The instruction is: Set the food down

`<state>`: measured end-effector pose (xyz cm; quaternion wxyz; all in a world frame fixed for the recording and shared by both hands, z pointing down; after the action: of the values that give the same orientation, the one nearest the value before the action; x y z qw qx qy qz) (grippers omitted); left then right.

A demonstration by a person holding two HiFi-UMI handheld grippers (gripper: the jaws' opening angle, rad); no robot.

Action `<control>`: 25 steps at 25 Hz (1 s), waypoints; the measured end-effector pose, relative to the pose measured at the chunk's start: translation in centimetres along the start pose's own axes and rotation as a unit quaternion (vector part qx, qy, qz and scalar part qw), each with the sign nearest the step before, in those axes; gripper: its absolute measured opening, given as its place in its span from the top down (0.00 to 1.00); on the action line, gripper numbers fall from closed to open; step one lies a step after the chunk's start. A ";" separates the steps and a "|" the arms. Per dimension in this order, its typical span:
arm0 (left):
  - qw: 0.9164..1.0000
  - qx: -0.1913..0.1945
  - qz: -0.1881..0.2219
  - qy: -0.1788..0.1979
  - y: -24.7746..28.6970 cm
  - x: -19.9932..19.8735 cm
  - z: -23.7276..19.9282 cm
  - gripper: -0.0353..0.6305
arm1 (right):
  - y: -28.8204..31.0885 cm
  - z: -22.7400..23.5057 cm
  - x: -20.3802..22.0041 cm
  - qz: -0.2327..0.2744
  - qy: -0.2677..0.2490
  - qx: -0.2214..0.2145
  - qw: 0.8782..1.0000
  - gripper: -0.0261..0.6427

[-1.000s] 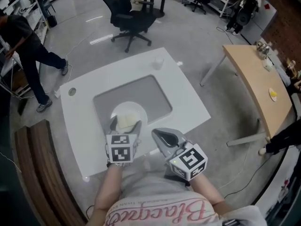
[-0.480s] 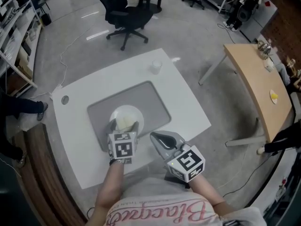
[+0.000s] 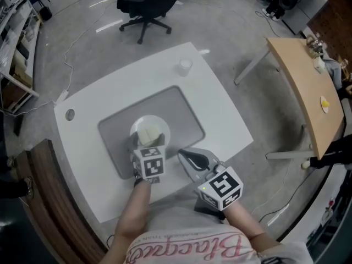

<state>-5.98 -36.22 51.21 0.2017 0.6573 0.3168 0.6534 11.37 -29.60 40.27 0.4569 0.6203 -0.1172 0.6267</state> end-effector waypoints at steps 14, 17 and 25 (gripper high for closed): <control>1.000 -0.021 0.004 0.023 1.8 1.0 -0.1 0.30 | 0.7 -1.0 0.2 -0.021 -0.017 -0.006 1.000 0.96; 0.999 -0.024 0.020 0.017 1.3 1.0 -0.7 0.29 | 0.5 -1.3 0.1 -0.012 -0.022 -0.009 1.000 0.96; 0.995 -0.008 0.093 0.024 -5.0 -1.1 -1.0 0.29 | -0.3 -2.6 -0.6 0.006 -0.041 0.014 0.999 0.96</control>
<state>-7.69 -33.51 47.03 0.1381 0.6665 0.2534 0.6874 9.76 -27.81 39.11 0.4394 0.6509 -0.1304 0.6053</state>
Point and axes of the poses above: the fingertips, and each gripper's own axes: y forward along the fingers, z to its right, x out of its underside, the point moved 10 cm from there along -y, backward along the fingers, and after that the axes turned 1 degree about z, right-handed, at the moved point
